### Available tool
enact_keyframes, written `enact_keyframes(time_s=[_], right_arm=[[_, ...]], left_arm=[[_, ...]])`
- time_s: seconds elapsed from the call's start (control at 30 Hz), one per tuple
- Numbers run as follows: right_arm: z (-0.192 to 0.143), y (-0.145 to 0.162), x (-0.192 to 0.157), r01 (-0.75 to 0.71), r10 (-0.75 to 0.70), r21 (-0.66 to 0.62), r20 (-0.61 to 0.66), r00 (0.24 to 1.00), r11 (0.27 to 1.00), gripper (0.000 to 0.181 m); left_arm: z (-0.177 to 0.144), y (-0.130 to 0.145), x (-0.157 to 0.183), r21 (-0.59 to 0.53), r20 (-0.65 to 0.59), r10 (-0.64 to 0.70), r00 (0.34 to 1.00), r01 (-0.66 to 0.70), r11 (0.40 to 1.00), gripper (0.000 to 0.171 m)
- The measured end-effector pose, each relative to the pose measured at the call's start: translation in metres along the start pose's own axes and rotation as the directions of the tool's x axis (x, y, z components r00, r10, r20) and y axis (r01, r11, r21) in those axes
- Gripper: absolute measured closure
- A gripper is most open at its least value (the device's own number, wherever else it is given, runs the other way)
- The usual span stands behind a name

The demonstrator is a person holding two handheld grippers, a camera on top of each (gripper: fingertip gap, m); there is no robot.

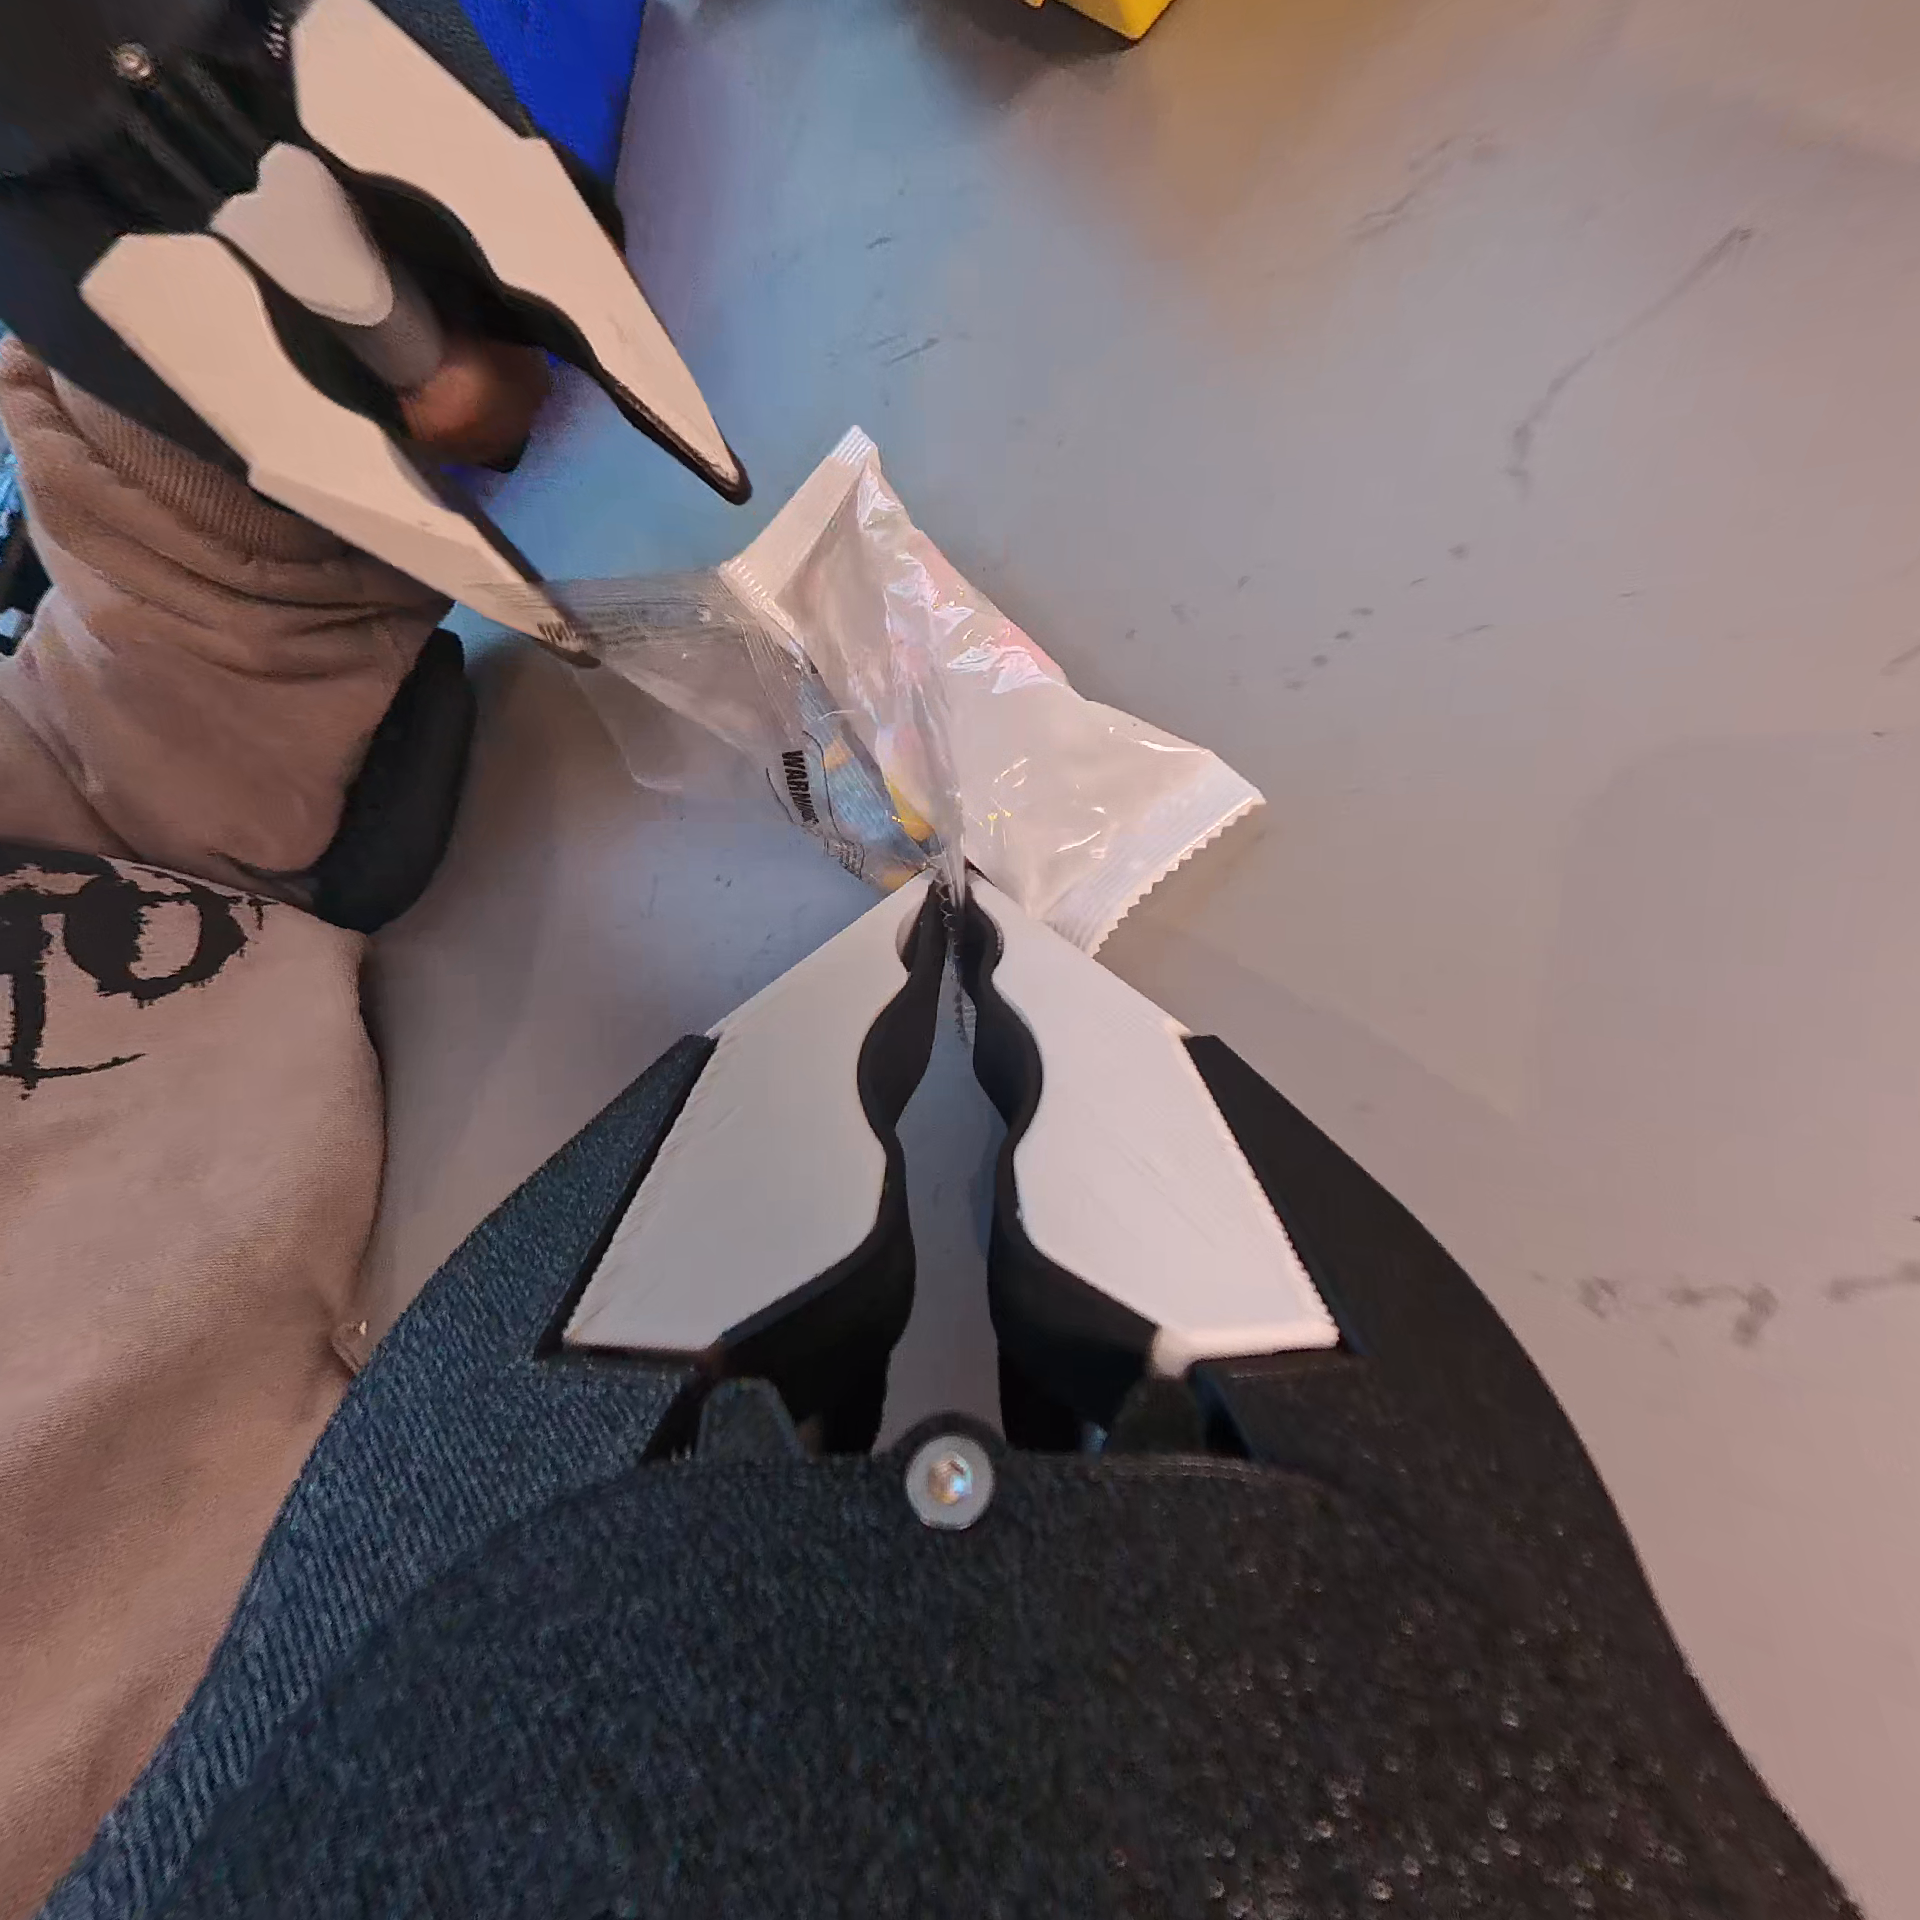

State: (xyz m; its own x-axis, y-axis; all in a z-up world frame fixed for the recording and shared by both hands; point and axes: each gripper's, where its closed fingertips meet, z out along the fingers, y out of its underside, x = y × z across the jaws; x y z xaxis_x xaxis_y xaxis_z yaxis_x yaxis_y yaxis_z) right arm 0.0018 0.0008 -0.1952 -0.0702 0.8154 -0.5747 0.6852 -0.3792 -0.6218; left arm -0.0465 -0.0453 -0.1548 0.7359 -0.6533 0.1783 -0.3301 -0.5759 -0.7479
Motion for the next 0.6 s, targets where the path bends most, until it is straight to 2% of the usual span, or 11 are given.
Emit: enact_keyframes(time_s=[0.1,0.13,0.2,0.27,0.33,0.4,0.53,0.6], right_arm=[[0.0,0.0,0.0,-0.007,0.007,0.003,-0.001,1.0,1.0,0.181],[0.0,0.0,0.0,-0.01,0.01,0.004,0.0,1.0,1.0,0.181],[0.0,0.0,0.0,-0.009,0.009,0.002,0.0,1.0,1.0,0.181],[0.0,0.001,-0.002,-0.007,0.007,-0.002,0.006,1.0,1.0,0.181],[0.0,0.001,-0.002,-0.009,0.009,-0.005,0.012,1.0,1.0,0.181],[0.0,0.001,-0.003,-0.009,0.009,-0.004,0.015,1.0,1.0,0.181],[-0.002,-0.001,-0.002,0.015,-0.015,0.007,0.013,1.0,1.0,0.18],[-0.007,-0.009,0.006,0.077,-0.076,0.036,-0.046,0.996,0.996,0.173]], left_arm=[[0.012,0.0,-0.001,-0.033,0.067,0.071,0.995,-0.069,0.997,0.131],[0.016,0.0,-0.003,-0.029,0.074,0.067,0.995,-0.065,0.997,0.138],[0.021,-0.001,-0.009,0.004,0.075,0.009,0.997,-0.01,1.0,0.166],[0.026,0.006,-0.025,0.011,0.097,-0.092,0.991,0.091,0.996,0.169],[0.031,0.014,-0.033,0.019,0.068,-0.194,0.979,0.193,0.981,0.171],[0.033,0.018,-0.037,0.02,0.052,-0.245,0.968,0.244,0.969,0.171],[0.033,0.019,-0.037,-0.001,0.078,-0.233,0.969,0.234,0.972,0.171],[0.033,0.02,-0.037,-0.009,0.09,-0.212,0.973,0.214,0.977,0.171]])
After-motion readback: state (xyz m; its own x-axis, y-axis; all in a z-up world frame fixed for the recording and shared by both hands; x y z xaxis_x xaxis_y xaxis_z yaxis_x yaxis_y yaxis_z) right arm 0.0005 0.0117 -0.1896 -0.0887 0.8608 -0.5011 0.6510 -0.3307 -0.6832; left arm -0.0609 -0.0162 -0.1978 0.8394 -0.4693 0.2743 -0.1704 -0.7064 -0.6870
